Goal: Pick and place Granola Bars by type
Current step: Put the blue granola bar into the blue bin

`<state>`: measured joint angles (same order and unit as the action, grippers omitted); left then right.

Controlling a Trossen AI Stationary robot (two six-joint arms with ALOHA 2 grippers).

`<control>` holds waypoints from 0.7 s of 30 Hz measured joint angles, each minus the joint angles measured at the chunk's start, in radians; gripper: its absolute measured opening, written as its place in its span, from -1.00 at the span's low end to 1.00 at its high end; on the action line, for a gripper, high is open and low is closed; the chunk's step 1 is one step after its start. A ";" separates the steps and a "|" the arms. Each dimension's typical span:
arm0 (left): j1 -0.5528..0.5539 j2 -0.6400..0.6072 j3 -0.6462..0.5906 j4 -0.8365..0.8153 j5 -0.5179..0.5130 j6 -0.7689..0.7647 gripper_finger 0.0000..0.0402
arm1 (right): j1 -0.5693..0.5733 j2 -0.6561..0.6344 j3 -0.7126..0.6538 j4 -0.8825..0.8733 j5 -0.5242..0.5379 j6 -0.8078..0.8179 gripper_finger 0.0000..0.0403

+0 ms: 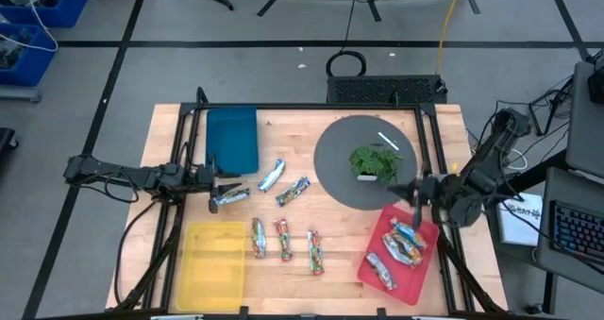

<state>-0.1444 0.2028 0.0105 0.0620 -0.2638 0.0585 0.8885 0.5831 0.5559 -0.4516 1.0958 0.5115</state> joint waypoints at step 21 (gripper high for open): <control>0.000 0.000 -0.001 0.070 -0.027 -0.045 -0.41 | -0.370 -0.580 -0.436 0.399 -0.268 -0.506 -0.97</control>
<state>-0.1444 0.2028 0.0097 0.1321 -0.2912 0.0135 0.5185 0.0035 0.1197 -0.0528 0.8274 0.0060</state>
